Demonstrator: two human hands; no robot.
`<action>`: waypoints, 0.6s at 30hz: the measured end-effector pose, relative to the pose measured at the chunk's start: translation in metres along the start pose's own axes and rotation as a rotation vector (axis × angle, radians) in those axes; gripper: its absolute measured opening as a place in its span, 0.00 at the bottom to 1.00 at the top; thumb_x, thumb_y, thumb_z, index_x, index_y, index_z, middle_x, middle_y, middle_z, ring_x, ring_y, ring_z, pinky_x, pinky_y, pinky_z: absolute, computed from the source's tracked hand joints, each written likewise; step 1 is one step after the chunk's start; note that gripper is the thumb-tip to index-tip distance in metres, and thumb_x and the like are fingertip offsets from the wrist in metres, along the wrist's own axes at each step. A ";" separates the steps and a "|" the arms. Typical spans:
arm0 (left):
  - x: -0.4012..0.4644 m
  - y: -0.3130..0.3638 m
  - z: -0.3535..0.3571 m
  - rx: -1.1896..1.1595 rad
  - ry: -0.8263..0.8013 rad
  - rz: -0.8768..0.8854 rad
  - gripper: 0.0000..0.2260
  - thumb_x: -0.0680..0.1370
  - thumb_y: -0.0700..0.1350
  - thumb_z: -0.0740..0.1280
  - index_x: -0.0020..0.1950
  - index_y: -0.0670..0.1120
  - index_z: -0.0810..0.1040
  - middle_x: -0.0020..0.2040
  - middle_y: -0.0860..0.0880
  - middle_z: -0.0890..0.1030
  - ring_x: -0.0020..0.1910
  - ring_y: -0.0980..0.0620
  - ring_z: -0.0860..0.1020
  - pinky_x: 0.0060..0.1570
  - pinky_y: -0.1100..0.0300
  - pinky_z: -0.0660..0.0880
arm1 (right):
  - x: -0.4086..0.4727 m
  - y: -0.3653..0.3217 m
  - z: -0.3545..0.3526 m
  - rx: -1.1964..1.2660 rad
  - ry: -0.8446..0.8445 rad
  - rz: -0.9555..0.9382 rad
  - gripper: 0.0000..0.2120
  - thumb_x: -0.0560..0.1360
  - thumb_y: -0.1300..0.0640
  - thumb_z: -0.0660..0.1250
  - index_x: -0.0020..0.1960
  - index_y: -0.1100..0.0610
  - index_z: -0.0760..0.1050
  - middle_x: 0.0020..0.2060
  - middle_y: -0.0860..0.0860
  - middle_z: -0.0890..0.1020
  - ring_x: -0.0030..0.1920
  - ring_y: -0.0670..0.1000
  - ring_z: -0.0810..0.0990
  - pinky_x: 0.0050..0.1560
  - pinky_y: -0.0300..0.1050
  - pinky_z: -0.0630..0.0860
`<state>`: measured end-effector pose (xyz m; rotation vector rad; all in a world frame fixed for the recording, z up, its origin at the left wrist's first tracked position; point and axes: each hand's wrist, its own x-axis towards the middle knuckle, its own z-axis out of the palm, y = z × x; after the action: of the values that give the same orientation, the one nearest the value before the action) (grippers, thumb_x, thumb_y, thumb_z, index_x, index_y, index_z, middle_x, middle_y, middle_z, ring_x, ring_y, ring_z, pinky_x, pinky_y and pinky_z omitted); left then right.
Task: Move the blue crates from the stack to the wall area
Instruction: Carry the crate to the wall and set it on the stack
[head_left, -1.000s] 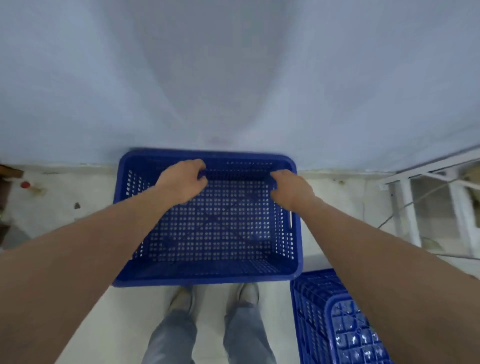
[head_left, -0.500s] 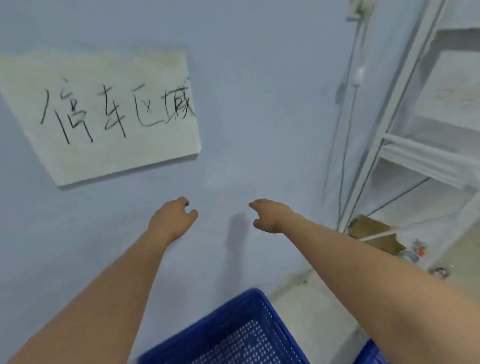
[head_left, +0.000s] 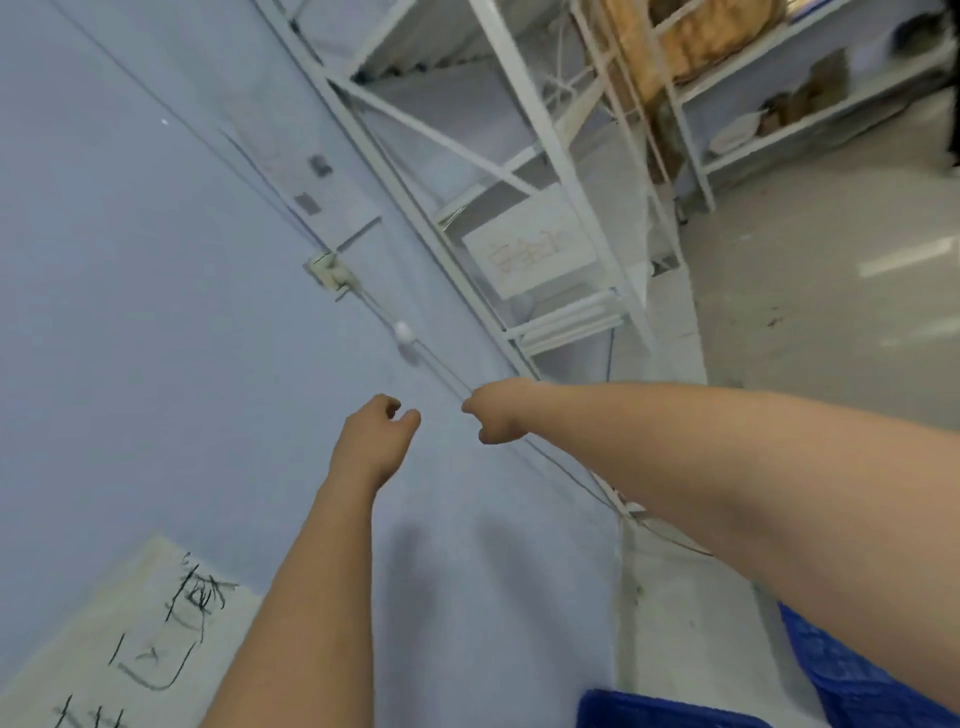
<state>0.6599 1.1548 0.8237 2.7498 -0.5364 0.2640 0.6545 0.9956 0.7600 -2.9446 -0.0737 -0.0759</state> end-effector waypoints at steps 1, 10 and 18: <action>0.006 0.018 0.005 0.011 -0.018 0.040 0.22 0.79 0.50 0.60 0.71 0.43 0.69 0.70 0.45 0.72 0.67 0.46 0.72 0.56 0.57 0.67 | -0.005 0.016 -0.007 0.003 0.013 0.024 0.25 0.78 0.54 0.57 0.75 0.55 0.60 0.72 0.54 0.67 0.69 0.56 0.69 0.66 0.51 0.69; 0.034 0.209 0.058 0.056 -0.118 0.271 0.19 0.78 0.49 0.60 0.67 0.42 0.72 0.61 0.43 0.77 0.57 0.45 0.75 0.52 0.55 0.70 | -0.095 0.192 -0.063 -0.012 0.062 0.270 0.24 0.78 0.52 0.59 0.72 0.56 0.64 0.70 0.55 0.70 0.68 0.57 0.70 0.67 0.52 0.69; 0.033 0.381 0.092 -0.016 -0.161 0.346 0.21 0.78 0.51 0.60 0.69 0.44 0.71 0.68 0.43 0.74 0.64 0.44 0.73 0.61 0.53 0.71 | -0.213 0.352 -0.139 -0.084 0.084 0.425 0.23 0.77 0.53 0.59 0.71 0.57 0.65 0.68 0.56 0.72 0.65 0.58 0.72 0.63 0.56 0.72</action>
<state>0.5516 0.7777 0.8524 2.6636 -1.0536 0.1165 0.4544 0.6145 0.8167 -2.9625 0.5761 -0.1428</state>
